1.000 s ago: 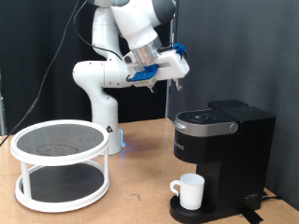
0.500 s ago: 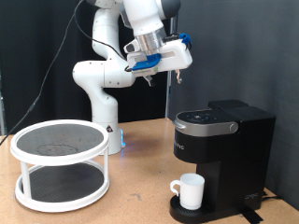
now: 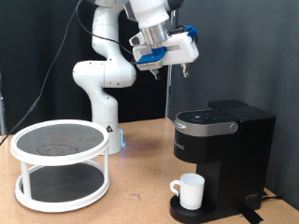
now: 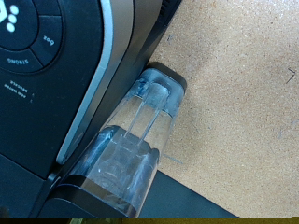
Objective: Make a cup of coffee with the keurig machine
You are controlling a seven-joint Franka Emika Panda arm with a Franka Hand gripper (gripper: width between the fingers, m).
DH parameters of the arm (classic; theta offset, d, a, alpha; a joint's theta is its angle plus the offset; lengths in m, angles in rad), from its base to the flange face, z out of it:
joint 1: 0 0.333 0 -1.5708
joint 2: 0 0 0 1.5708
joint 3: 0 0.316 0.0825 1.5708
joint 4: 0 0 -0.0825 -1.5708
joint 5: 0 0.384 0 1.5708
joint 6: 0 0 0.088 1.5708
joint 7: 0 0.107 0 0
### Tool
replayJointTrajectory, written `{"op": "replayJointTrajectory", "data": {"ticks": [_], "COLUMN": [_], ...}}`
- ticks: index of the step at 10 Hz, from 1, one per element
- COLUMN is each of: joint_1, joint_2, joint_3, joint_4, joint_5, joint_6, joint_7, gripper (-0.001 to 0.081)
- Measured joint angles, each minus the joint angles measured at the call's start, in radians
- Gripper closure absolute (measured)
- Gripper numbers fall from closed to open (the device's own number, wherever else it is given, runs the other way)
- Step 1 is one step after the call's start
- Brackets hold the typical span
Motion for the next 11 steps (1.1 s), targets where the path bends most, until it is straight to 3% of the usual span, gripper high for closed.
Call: {"op": "replayJointTrajectory", "data": {"ticks": [3, 5, 8, 11], "joint_1": [0.001, 0.001, 0.001, 0.001], "joint_2": [0.003, 0.004, 0.003, -0.004], "joint_3": [-0.035, -0.066, -0.068, -0.056], "joint_4": [-0.012, -0.048, -0.109, -0.129], "joint_5": [0.111, 0.212, 0.252, 0.249], "joint_6": [-0.103, -0.145, -0.124, -0.097], "joint_7": [-0.016, -0.027, -0.026, -0.027], "gripper": [0.0071, 0.0071, 0.0071, 0.0071]}}
